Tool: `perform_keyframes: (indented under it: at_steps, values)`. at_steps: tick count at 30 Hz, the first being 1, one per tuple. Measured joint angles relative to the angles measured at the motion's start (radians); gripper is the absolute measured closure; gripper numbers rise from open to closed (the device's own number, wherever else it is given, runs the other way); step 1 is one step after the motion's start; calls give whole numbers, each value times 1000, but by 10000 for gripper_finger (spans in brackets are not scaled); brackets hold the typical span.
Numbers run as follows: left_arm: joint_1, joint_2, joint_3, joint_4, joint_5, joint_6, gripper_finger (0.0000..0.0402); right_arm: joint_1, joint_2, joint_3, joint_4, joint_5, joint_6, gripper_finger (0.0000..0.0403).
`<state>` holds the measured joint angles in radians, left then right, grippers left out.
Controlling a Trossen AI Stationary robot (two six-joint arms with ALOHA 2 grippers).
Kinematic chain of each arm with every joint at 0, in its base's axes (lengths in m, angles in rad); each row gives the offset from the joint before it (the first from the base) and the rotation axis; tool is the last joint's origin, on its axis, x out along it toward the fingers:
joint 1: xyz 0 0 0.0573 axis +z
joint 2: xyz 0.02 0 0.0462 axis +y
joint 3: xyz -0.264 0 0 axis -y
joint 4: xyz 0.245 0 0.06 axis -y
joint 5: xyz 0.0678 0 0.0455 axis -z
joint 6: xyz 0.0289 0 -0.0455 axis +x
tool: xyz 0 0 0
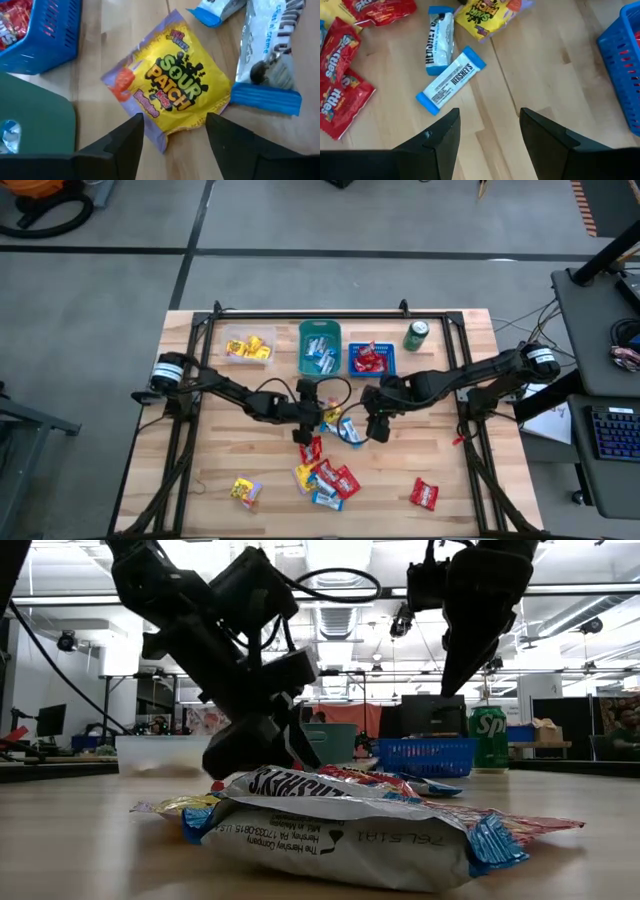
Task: Sort candy
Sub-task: Put the yellow candy into the transparent bin
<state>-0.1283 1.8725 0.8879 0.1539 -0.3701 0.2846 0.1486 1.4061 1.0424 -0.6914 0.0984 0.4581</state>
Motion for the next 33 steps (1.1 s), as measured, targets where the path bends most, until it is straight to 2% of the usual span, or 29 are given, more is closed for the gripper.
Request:
perform_keyframes:
  at_steps: [6, 11, 17, 27, 33]
  values:
    - [18, 3, 2, -5, 30, -8, 198, 5, 0, -2, 12, 6, 3, 207]
    - [39, 3, 3, -25, 88, -59, 214, 5, 0, -16, 53, 7, 3, 206]
    - [41, 3, 3, -35, 101, -67, 264, 5, 1, -51, 105, 7, 3, 207]
    - [40, 5, 2, -53, 97, -94, 391, 4, 2, -120, 211, 10, -8, 207]
    - [41, -7, 0, -70, 91, -148, 400, 4, 2, -123, 211, 34, -12, 207]
